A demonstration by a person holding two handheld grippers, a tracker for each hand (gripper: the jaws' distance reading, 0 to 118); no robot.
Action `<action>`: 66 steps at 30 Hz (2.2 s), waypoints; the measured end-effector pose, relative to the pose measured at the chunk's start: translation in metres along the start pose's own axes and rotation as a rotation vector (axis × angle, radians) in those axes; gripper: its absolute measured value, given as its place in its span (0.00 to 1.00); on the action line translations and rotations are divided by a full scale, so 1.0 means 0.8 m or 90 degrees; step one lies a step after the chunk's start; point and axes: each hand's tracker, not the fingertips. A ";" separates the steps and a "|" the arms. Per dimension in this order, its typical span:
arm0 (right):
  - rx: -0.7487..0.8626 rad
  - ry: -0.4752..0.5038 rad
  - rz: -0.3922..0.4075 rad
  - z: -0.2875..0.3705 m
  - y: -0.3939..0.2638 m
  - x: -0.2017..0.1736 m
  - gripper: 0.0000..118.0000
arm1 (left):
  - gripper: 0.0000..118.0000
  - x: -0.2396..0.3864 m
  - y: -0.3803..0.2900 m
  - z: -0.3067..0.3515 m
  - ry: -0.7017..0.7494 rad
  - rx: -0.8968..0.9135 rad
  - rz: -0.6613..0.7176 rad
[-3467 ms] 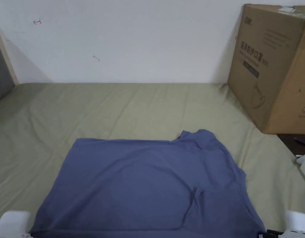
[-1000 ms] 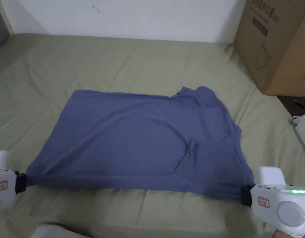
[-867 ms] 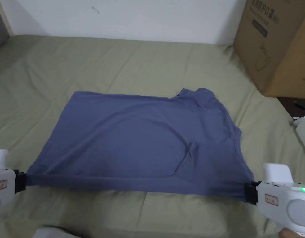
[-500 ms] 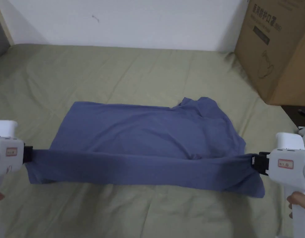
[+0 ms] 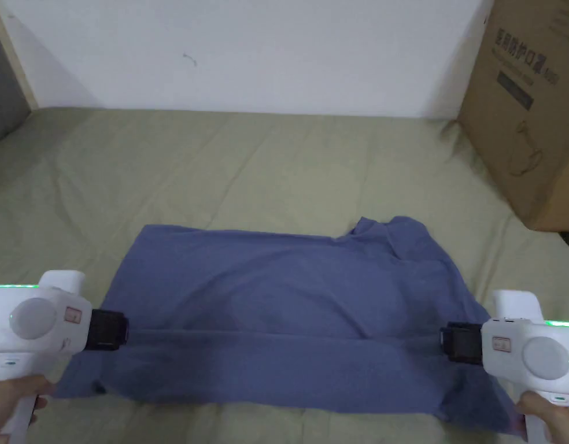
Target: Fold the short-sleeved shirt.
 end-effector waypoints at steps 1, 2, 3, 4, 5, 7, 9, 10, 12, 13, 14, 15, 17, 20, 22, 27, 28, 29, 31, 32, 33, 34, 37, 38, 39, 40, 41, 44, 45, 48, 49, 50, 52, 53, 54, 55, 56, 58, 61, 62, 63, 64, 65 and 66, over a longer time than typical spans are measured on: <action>0.021 0.020 -0.013 0.011 -0.001 0.003 0.90 | 0.88 -0.004 -0.001 0.009 -0.006 0.014 0.013; 0.042 0.027 -0.021 0.024 -0.003 0.003 0.90 | 0.88 -0.007 -0.001 0.017 -0.008 0.026 0.024; 0.043 0.026 -0.020 0.036 -0.005 0.003 0.89 | 0.88 -0.010 -0.002 0.029 -0.010 0.030 0.033; 0.047 0.031 -0.020 0.050 -0.008 0.003 0.87 | 0.88 -0.007 -0.010 0.053 -0.019 0.049 0.038; 0.057 0.044 -0.018 0.064 -0.013 0.005 0.81 | 0.87 -0.008 -0.016 0.068 -0.020 0.062 0.036; 0.086 0.071 -0.021 0.095 -0.029 0.003 0.39 | 0.70 -0.009 -0.037 0.097 -0.016 0.083 0.028; 0.103 0.072 -0.021 0.118 -0.047 -0.001 0.07 | 0.01 -0.014 -0.059 0.119 0.017 0.106 0.005; 0.110 0.064 -0.024 0.126 -0.058 -0.005 0.06 | 0.00 -0.014 -0.075 0.124 0.040 0.120 -0.001; 0.110 0.077 -0.017 0.140 -0.076 -0.007 0.00 | 0.00 -0.014 -0.099 0.129 0.036 0.087 0.000; 0.103 0.093 -0.025 0.143 -0.084 -0.008 0.00 | 0.00 -0.018 -0.112 0.127 -0.003 0.062 0.002; 0.101 0.100 -0.036 0.146 -0.093 -0.009 0.00 | 0.00 -0.020 -0.123 0.125 -0.028 0.062 0.017; 0.094 0.108 -0.048 0.149 -0.101 -0.009 0.00 | 0.00 -0.021 -0.132 0.119 -0.019 0.055 0.023; 0.083 0.117 -0.049 0.149 -0.114 -0.011 0.00 | 0.00 -0.026 -0.144 0.105 0.000 0.043 0.020; 0.061 0.114 -0.036 0.145 -0.131 -0.016 0.00 | 0.10 -0.039 -0.141 0.079 -0.022 0.045 0.058; 0.024 0.117 -0.045 0.135 -0.137 -0.017 0.00 | 0.62 -0.041 -0.128 0.060 -0.061 0.035 0.094; 0.012 0.114 -0.048 0.131 -0.146 -0.022 0.00 | 0.76 -0.037 -0.099 0.025 -0.052 0.021 0.097; 0.009 0.112 -0.051 0.130 -0.147 -0.022 0.00 | 0.76 -0.031 -0.093 0.024 -0.035 0.008 0.088; 0.004 0.112 -0.054 0.129 -0.148 -0.021 0.00 | 0.71 -0.027 -0.091 0.016 -0.026 0.001 0.078; -0.001 0.112 -0.058 0.127 -0.150 -0.021 0.00 | 0.30 -0.015 -0.092 -0.001 0.011 -0.025 0.045; -0.005 0.109 -0.058 0.127 -0.150 -0.020 0.00 | 0.29 -0.008 -0.096 -0.004 0.026 -0.036 0.035; -0.007 0.106 -0.059 0.129 -0.152 -0.021 0.00 | 0.18 0.000 -0.096 0.001 0.033 -0.021 0.028; -0.007 0.103 -0.061 0.130 -0.153 -0.018 0.00 | 0.04 0.008 -0.090 0.009 0.038 -0.016 -0.002; -0.012 0.104 -0.068 0.129 -0.155 -0.003 0.02 | 0.04 0.011 -0.083 0.006 0.040 -0.021 -0.044; -0.016 0.105 -0.066 0.126 -0.153 0.001 0.14 | 0.04 0.012 -0.083 0.007 0.046 -0.015 -0.057; -0.021 0.103 -0.058 0.123 -0.152 0.005 0.50 | 0.04 0.011 -0.083 0.008 0.038 -0.013 -0.049; -0.026 0.095 -0.053 0.118 -0.150 0.010 0.82 | 0.04 0.012 -0.079 0.014 0.036 -0.014 -0.046; -0.039 0.087 -0.050 0.112 -0.148 0.014 0.98 | 0.04 0.010 -0.079 0.016 0.033 -0.015 -0.043; -0.038 0.068 -0.062 0.096 -0.139 0.025 0.97 | 0.04 0.006 -0.080 0.027 0.017 -0.015 -0.022; -0.038 0.068 -0.062 0.088 -0.136 0.029 0.97 | 0.04 0.006 -0.080 0.029 0.015 -0.016 -0.022; -0.039 0.017 -0.031 0.059 -0.116 0.028 0.97 | 0.04 0.006 -0.078 0.033 0.010 -0.016 -0.023; -0.027 0.002 -0.021 0.050 -0.110 0.029 0.95 | 0.04 0.006 -0.079 0.035 0.011 -0.015 -0.026; -0.023 0.002 -0.016 0.039 -0.105 0.029 0.93 | 0.04 0.007 -0.079 0.037 0.011 -0.014 -0.026; -0.074 -0.003 -0.023 0.018 -0.093 0.029 0.78 | 0.04 0.002 -0.077 0.035 0.010 -0.015 -0.026; -0.086 0.020 -0.023 0.012 -0.092 0.029 0.62 | 0.04 0.002 -0.077 0.035 0.011 -0.014 -0.027; -0.089 0.042 -0.021 0.009 -0.094 0.023 0.48 | 0.04 0.002 -0.077 0.036 0.010 -0.015 -0.025; -0.072 0.021 0.010 0.010 -0.094 0.015 0.43 | 0.04 0.002 -0.077 0.036 0.009 -0.017 -0.025; -0.057 0.010 0.053 0.015 -0.095 0.009 0.33 | 0.04 0.003 -0.077 0.036 0.011 -0.018 -0.026; -0.044 0.022 0.045 0.018 -0.095 0.009 0.07 | 0.04 0.004 -0.077 0.038 0.009 -0.020 -0.030; -0.039 0.033 0.015 0.041 -0.093 0.005 0.07 | 0.04 0.003 -0.079 0.044 0.009 -0.019 -0.034; -0.037 0.040 0.002 0.048 -0.092 0.007 0.07 | 0.04 0.001 -0.080 0.048 0.008 -0.017 -0.034; -0.043 0.047 0.007 0.056 -0.092 0.010 0.07 | 0.04 -0.001 -0.081 0.054 0.001 -0.016 -0.033; -0.036 0.043 0.011 0.067 -0.094 0.013 0.07 | 0.04 -0.004 -0.081 0.057 0.000 -0.013 -0.030; -0.026 0.043 0.012 0.078 -0.095 0.018 0.07 | 0.04 -0.008 -0.082 0.063 -0.005 -0.010 -0.026; -0.021 0.060 0.011 0.088 -0.094 0.024 0.07 | 0.04 -0.010 -0.083 0.069 -0.012 -0.008 -0.028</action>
